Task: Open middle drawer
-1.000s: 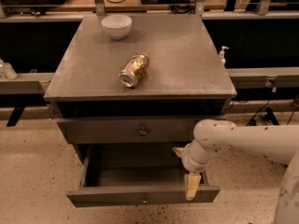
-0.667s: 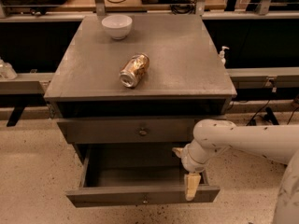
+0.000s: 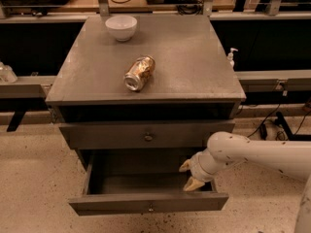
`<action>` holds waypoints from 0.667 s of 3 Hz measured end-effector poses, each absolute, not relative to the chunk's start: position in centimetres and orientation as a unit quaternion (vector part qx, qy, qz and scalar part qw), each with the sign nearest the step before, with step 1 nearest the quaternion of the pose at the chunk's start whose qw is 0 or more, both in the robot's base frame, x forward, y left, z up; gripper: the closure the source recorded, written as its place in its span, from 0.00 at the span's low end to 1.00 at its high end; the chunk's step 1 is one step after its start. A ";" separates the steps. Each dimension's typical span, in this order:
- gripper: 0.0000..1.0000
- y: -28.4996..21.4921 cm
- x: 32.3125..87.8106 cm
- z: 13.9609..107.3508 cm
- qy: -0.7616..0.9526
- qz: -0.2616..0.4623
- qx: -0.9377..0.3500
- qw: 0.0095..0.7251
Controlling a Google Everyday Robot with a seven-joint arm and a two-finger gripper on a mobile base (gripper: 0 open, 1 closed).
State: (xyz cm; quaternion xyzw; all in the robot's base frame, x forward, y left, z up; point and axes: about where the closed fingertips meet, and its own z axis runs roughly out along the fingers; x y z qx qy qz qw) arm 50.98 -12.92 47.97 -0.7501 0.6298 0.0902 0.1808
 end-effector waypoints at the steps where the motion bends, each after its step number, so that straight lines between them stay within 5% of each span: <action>1: 0.72 -12.6 52.3 47.9 0.627 0.078 -0.746 0.212; 2: 0.96 -11.2 54.0 46.1 0.630 0.093 -0.737 0.229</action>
Offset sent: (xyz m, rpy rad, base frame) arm 0.0564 0.0346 -0.0477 0.1460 -0.0414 -0.0506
